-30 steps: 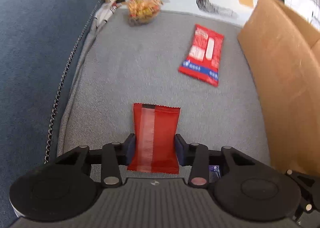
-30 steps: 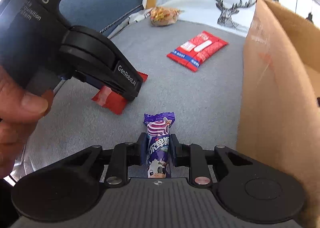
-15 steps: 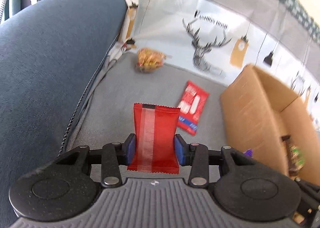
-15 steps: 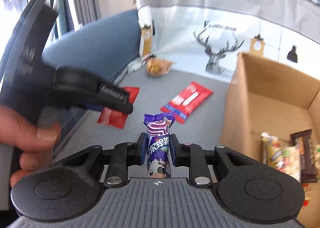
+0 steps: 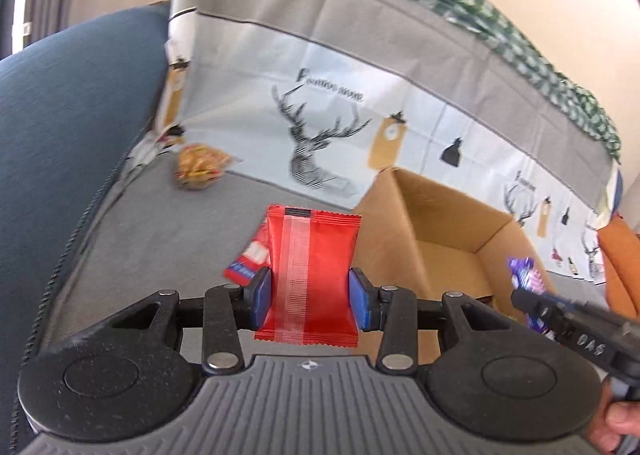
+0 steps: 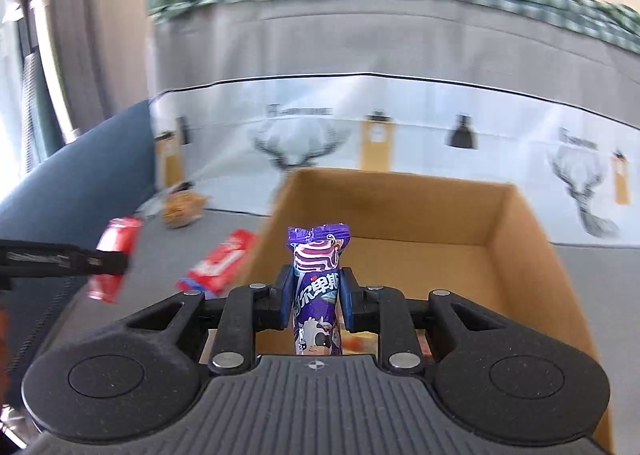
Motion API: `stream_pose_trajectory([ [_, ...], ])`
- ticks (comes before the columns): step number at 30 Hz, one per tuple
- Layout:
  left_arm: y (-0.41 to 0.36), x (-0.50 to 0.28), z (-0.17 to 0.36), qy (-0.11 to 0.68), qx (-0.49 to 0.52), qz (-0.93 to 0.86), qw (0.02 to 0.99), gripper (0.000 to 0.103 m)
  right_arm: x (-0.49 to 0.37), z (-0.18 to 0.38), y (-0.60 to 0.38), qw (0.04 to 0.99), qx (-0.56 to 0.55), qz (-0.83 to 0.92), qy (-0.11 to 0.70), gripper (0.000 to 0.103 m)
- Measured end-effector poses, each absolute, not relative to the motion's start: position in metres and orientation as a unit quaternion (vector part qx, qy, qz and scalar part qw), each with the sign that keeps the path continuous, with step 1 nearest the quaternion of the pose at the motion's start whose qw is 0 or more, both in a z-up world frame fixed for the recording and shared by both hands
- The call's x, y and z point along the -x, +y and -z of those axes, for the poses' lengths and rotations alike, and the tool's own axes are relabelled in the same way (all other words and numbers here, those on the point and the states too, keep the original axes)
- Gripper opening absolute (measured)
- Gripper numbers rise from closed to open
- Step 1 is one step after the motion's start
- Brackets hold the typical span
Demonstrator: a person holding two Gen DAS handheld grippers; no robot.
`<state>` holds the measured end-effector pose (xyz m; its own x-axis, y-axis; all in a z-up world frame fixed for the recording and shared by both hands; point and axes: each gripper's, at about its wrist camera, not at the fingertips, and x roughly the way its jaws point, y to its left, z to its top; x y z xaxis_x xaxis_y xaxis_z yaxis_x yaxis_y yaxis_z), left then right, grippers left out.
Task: Organize snacks
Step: 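Carry the red packet and purple stick candy over the box with both tools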
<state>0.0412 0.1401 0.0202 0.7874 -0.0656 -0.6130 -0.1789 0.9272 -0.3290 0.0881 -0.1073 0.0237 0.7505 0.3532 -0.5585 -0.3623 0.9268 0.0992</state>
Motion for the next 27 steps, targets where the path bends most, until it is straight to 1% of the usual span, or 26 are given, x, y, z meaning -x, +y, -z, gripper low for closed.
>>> stream_pose_trajectory([
  [4, 0.122, -0.049, -0.022, 0.307, 0.185, -0.010, 0.933, 0.045, -0.098, -0.005, -0.136, 0.935, -0.020, -0.159, 0.316, 0.025],
  [12, 0.078, -0.060, -0.025, 0.271, 0.177, 0.040, 0.945, 0.045, -0.099, -0.002, -0.162, 0.946, -0.012, -0.131, 0.297, 0.025],
  [19, 0.032, -0.070, -0.022, 0.264, 0.149, 0.085, 0.949, 0.045, -0.102, -0.001, -0.176, 0.950, -0.009, -0.112, 0.290, 0.025],
  [27, 0.008, -0.078, -0.014, 0.270, 0.137, 0.113, 0.946, 0.045, -0.106, 0.003, -0.182, 0.952, -0.005, -0.099, 0.289, 0.025],
])
